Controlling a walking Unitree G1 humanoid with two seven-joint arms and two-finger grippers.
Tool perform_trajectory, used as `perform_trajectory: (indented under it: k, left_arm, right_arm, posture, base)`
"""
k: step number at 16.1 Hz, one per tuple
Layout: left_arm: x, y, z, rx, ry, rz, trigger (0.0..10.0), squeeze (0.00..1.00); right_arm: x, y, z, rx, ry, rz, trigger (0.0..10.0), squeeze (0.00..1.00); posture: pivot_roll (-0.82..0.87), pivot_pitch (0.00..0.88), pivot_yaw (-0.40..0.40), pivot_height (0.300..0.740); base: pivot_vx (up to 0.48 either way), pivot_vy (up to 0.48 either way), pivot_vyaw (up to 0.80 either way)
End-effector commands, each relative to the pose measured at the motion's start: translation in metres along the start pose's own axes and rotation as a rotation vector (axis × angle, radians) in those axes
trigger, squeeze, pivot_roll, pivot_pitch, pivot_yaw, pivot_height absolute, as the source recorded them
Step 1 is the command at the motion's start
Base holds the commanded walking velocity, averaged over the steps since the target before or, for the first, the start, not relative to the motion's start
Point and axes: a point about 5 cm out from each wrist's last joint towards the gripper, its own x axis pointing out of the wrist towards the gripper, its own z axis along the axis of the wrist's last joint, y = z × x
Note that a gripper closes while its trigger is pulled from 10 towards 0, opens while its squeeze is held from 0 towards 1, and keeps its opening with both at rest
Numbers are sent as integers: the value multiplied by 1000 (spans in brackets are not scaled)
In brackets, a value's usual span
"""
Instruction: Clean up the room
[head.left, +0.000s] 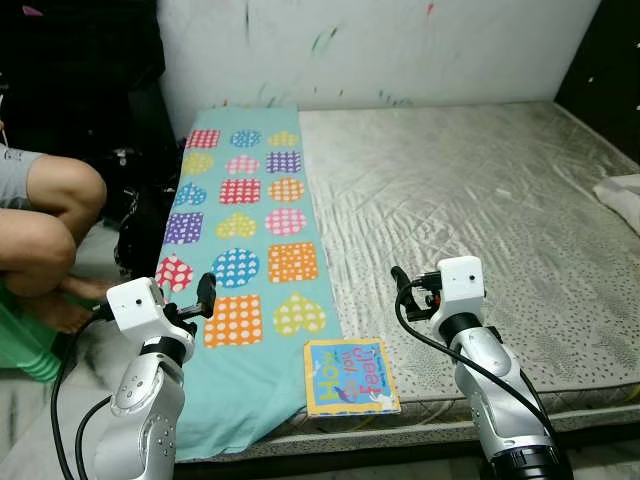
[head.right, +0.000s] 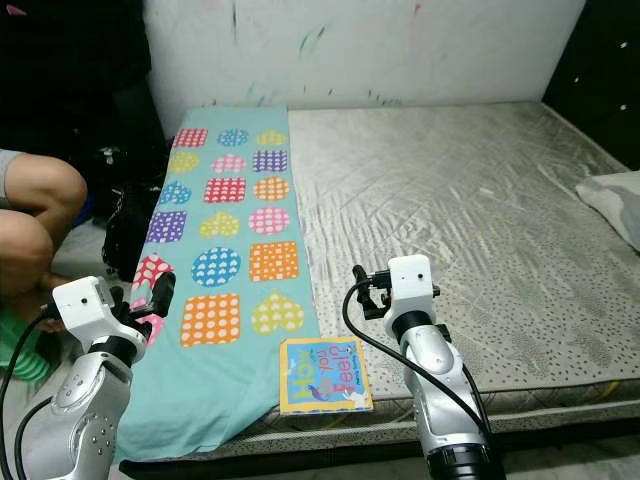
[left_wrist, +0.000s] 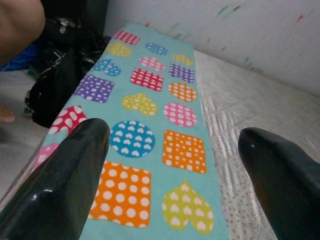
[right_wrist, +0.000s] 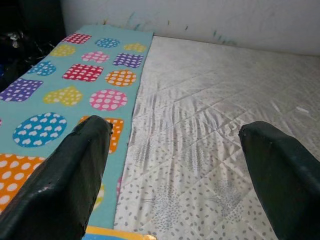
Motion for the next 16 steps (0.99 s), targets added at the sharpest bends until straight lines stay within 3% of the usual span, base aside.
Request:
perform_trajectory:
  k: [1,4,14,16]
  left_arm:
    - [2,-2,1,3,-6,-12,10000,0]
    - [3,-2,2,7,-4,-11,10000,0]
    - [3,-2,2,3,-6,-10,10000,0]
    - [2,-3,3,-9,-18,-12,10000,0]
  right_arm:
    - [2,-1,4,-3,-13,-1,10000,0]
    - [2,-1,4,-3,-12,-2,10000,0]
    - [2,-2,3,1,-9,-8,10000,0]
    - [2,-2,3,3,-8,-8,10000,0]
  posture:
    - [-90,0,16,740]
    - [-91,0,16,740]
    - [-94,0,15,740]
    - [-95,0,15,740]
  base:
    - [0,0,0]
    - [0,0,0]
    - [0,-373,0]
    - [0,0,0]
